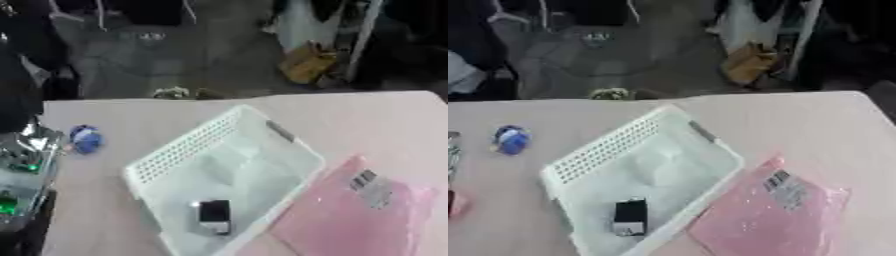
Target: Pick up objects on the table and place them in the box.
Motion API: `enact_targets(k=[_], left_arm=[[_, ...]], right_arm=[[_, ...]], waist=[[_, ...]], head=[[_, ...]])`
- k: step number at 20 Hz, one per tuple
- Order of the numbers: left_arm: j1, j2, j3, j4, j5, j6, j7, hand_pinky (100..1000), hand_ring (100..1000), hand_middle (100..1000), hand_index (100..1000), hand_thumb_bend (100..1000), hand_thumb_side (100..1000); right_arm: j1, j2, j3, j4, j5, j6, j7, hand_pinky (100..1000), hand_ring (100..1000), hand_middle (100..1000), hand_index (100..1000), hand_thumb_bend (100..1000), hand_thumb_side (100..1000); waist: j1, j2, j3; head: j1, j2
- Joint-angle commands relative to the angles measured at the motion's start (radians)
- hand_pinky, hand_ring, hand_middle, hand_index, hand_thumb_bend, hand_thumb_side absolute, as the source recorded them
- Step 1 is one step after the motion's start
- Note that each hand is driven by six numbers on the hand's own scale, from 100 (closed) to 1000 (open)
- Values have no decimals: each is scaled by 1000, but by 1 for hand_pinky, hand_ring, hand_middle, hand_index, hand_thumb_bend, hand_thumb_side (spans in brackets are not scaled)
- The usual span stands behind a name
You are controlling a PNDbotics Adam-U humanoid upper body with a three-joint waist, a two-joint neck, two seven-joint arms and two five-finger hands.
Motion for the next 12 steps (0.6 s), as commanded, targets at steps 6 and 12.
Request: enact_targets(k=[6, 12], left_arm=[[-21, 12, 2, -14, -4, 0, 0, 549, 671, 771, 862, 314, 1000], [-32, 37, 16, -14, -66, 42, 0, 571, 701, 778, 867, 396, 1000]], right_arm=[[-11, -32, -7, -20, 17, -7, -14, 770, 825, 768, 807, 100, 1000], [-7, -34, -6, -20, 22, -4, -16, 771, 825, 767, 807, 100, 1000]], waist=[[1, -24, 1], [1, -26, 2]], head=[[4, -16], [9, -11]])
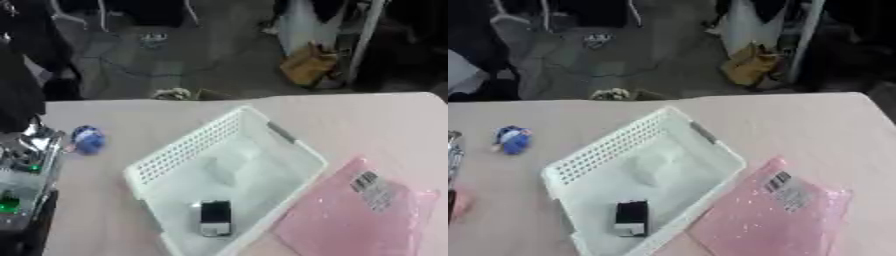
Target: Pick up objects on the table and place them in the box.
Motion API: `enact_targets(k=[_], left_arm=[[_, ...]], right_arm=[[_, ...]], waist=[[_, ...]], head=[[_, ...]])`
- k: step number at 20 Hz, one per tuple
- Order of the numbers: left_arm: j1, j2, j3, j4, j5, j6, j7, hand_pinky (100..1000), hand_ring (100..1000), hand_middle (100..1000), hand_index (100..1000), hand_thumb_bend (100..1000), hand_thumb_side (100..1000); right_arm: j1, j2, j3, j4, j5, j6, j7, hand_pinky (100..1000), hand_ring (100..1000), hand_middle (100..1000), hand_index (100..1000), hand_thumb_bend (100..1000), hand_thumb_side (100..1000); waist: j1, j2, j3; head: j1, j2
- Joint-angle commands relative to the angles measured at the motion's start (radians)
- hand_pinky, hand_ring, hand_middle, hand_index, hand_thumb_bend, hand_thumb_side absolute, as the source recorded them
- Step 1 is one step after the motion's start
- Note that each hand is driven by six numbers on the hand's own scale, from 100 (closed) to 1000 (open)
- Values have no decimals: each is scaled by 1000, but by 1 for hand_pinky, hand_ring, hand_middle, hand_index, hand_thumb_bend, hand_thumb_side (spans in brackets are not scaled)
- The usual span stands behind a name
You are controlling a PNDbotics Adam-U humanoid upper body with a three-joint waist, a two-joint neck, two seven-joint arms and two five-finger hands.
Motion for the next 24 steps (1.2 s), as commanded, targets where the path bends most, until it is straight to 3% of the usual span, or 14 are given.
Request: enact_targets(k=[1, 6, 9, 12, 18, 24], left_arm=[[-24, 53, 22, -14, -72, 47, -3, 586, 725, 789, 874, 418, 1000], [-31, 152, 24, -13, -311, 264, -87, 631, 792, 834, 905, 428, 1000], [-41, 221, 0, -4, -454, 400, -191, 670, 840, 874, 941, 414, 1000], [-56, 269, -20, 26, -570, 496, -303, 682, 854, 883, 957, 407, 1000], [-76, 316, -58, 116, -678, 571, -486, 711, 871, 897, 991, 426, 1000], [-119, 357, -110, 229, -764, 571, -668, 773, 902, 916, 1000, 469, 1000]], right_arm=[[-6, -35, -6, -20, 14, -7, -13, 771, 825, 767, 807, 100, 1000], [-1, -39, -4, -20, 18, -3, -15, 771, 825, 767, 806, 100, 1000], [-1, -40, -1, -20, 19, -1, -14, 771, 825, 767, 806, 100, 1000], [-1, -40, 2, -20, 19, 0, -13, 771, 825, 767, 806, 100, 1000], [-3, -39, 4, -20, 19, 2, -11, 771, 825, 767, 805, 100, 1000], [-6, -39, 5, -20, 21, 3, -12, 770, 824, 766, 805, 100, 1000]], waist=[[3, -27, 3], [10, -34, 5], [14, -38, 4], [17, -41, 1], [19, -41, -7], [20, -41, -14]], head=[[5, -5], [6, 4], [6, 7], [10, 9], [26, 3], [35, 0]])
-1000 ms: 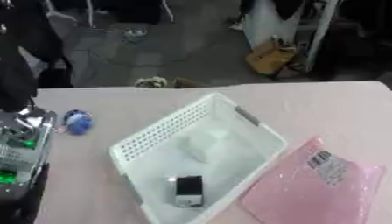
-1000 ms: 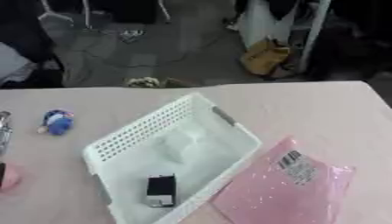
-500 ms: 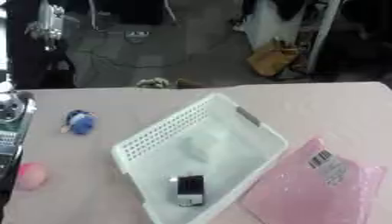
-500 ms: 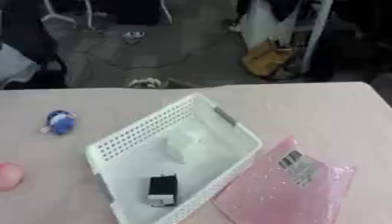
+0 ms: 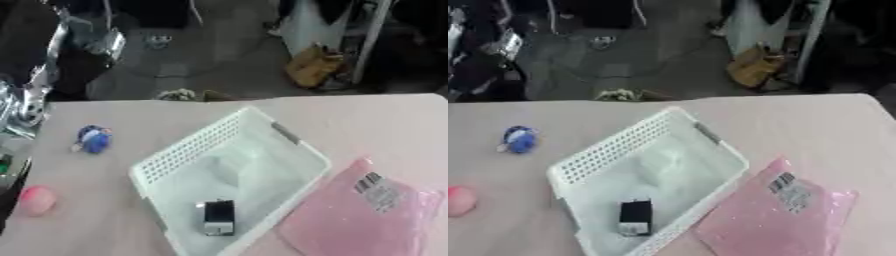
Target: Pick up objects on the table and place them in the box.
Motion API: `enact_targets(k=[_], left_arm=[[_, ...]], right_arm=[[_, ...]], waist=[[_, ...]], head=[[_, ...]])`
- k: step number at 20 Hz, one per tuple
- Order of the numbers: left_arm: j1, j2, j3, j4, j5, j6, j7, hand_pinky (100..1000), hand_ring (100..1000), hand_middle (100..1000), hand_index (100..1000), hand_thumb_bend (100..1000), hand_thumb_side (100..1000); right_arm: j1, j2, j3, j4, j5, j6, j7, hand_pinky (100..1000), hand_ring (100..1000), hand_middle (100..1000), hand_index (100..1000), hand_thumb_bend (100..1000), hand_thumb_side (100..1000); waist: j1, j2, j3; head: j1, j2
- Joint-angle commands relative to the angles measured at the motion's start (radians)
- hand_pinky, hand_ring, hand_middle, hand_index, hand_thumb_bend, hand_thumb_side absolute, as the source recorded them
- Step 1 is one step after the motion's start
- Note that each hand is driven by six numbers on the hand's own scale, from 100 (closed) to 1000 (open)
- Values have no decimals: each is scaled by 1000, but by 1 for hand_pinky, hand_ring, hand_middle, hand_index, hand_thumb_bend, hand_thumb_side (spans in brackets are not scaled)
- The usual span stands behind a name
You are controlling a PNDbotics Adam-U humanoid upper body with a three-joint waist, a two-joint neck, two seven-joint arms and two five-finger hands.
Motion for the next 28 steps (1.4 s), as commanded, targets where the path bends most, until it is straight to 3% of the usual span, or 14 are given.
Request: enact_targets(k=[1, 5, 12, 16, 19, 25, 26, 28], left_arm=[[-33, 53, -20, 57, -48, -2, -95, 811, 932, 929, 1000, 479, 1000], [-66, 65, -40, 159, -104, 0, -206, 845, 958, 943, 1000, 483, 1000], [-99, 62, -66, 310, -144, -6, -280, 875, 975, 955, 1000, 504, 1000], [-125, 74, -101, 429, -153, -36, -360, 997, 1000, 1000, 1000, 698, 1000], [-139, 78, -105, 482, -159, -50, -414, 1000, 1000, 1000, 1000, 701, 1000], [-151, 64, -94, 589, -149, -18, -442, 1000, 1000, 1000, 1000, 721, 1000], [-149, 63, -87, 614, -150, -9, -444, 1000, 1000, 1000, 1000, 789, 1000], [-152, 59, -76, 660, -152, 4, -441, 1000, 1000, 1000, 1000, 796, 1000]], right_arm=[[-14, -31, -1, -20, 8, -5, -9, 770, 824, 766, 804, 100, 1000], [-16, -31, -1, -20, 10, -3, -11, 770, 824, 766, 804, 100, 1000], [-17, -30, 0, -20, 14, 1, -14, 771, 824, 766, 803, 100, 1000], [-17, -29, 1, -20, 15, 4, -16, 771, 823, 766, 800, 100, 1000], [-17, -30, 1, -20, 17, 7, -18, 772, 824, 766, 799, 100, 1000], [-17, -29, 2, -20, 21, 11, -22, 773, 823, 766, 798, 100, 1000], [-16, -29, 1, -20, 21, 11, -22, 773, 823, 765, 797, 100, 1000], [-15, -29, 1, -20, 23, 12, -24, 773, 823, 765, 796, 100, 1000]], waist=[[13, -31, -3], [15, -32, -8], [18, -32, -13], [23, -34, -14], [25, -35, -13], [27, -35, -13], [27, -35, -13], [26, -34, -14]], head=[[7, -5], [13, -4], [18, -3], [22, -1], [23, 3], [24, 8], [25, 8], [27, 8]])
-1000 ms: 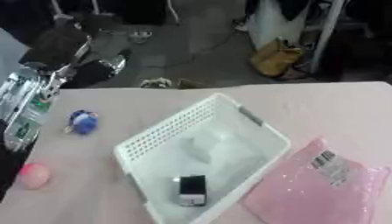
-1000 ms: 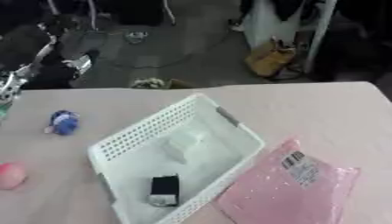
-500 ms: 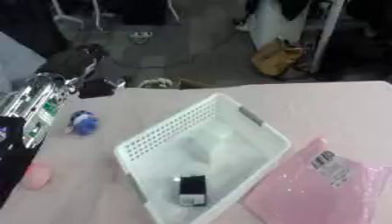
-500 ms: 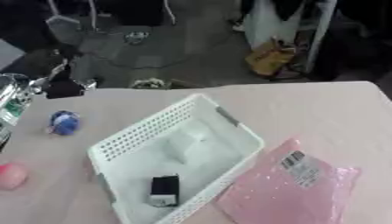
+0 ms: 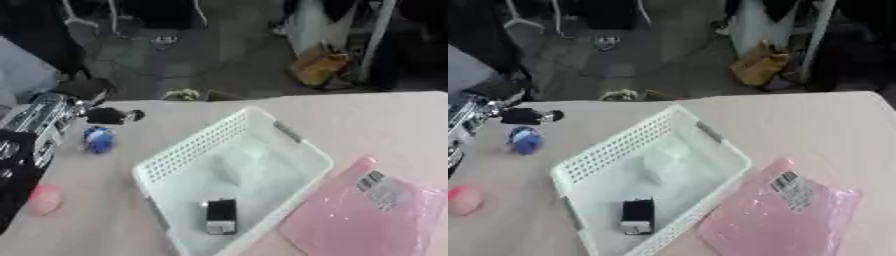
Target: Pick up objects on the table and place them in the box.
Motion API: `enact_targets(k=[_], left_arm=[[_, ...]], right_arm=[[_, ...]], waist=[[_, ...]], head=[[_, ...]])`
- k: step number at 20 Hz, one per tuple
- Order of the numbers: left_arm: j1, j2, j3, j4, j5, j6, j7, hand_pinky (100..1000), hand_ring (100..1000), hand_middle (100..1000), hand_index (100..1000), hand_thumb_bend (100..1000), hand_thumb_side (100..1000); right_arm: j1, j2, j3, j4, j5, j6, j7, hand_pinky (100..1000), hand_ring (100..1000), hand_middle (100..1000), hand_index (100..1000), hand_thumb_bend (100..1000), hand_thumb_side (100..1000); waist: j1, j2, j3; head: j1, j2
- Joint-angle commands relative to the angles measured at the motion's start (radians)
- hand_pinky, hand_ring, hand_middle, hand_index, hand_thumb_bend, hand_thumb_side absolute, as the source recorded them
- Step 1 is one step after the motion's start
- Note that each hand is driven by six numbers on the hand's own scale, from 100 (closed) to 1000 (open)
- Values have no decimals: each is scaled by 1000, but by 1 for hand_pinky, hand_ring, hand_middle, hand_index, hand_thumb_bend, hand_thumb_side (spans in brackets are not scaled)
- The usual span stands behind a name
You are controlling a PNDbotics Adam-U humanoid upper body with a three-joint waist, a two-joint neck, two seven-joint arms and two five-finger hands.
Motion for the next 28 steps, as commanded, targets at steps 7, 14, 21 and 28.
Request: enact_targets(k=[7, 14, 21, 28], left_arm=[[-22, 18, 67, 117, 20, 53, 50, 1000, 1000, 1000, 1000, 796, 1000], [-7, 1, 94, 182, 107, 85, 145, 1000, 1000, 1000, 1000, 876, 1000], [-5, -46, 111, 247, 164, 100, 264, 1000, 1000, 1000, 1000, 917, 975], [-26, -90, 113, 322, 193, 104, 319, 1000, 1000, 1000, 1000, 928, 972]], right_arm=[[-9, -28, -5, -20, 13, -1, -13, 773, 823, 765, 793, 100, 1000], [-8, -24, -6, -20, 16, 0, -14, 772, 822, 766, 790, 100, 1000], [-8, -22, -7, -20, 16, 0, -20, 772, 815, 766, 788, 100, 1000], [-13, -16, -2, -20, 18, 3, -19, 773, 815, 766, 787, 100, 1000]], waist=[[7, -25, 2], [3, -22, 2], [-7, -15, -5], [-11, -3, -14]], head=[[6, 1], [7, -5], [9, -19], [19, -34]])
